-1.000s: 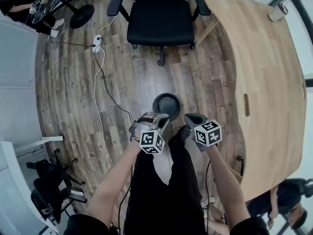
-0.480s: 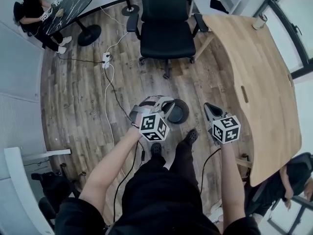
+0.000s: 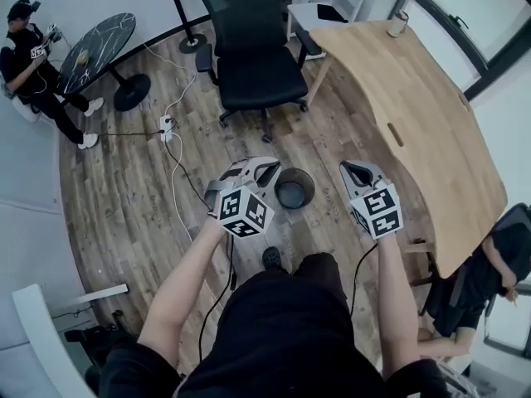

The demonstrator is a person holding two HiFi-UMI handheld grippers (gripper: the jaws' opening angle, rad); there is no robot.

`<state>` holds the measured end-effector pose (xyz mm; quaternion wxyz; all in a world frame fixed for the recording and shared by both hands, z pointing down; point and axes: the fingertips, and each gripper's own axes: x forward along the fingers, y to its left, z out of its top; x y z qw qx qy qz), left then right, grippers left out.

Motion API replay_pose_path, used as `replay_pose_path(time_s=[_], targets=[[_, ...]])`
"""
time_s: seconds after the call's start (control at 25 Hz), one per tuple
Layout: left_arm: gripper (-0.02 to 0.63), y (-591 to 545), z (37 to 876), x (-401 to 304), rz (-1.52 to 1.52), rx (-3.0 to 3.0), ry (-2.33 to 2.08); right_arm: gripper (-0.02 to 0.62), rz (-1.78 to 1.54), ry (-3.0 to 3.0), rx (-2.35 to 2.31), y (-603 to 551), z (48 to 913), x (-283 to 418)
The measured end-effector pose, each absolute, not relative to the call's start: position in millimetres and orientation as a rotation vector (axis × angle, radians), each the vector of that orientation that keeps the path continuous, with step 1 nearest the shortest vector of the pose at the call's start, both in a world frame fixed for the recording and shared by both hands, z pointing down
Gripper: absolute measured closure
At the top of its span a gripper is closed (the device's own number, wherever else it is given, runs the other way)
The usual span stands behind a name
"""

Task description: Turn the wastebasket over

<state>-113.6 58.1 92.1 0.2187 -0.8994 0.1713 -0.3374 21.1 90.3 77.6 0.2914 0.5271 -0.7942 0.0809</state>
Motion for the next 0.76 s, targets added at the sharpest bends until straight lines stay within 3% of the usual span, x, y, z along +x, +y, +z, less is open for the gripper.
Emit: replay_pose_path(time_s=[0.76], targets=[[0.583,96,74,-103,-0.916,-2.404,0.436,0.563,0.095,-2.114,1.382,134,53,-1]])
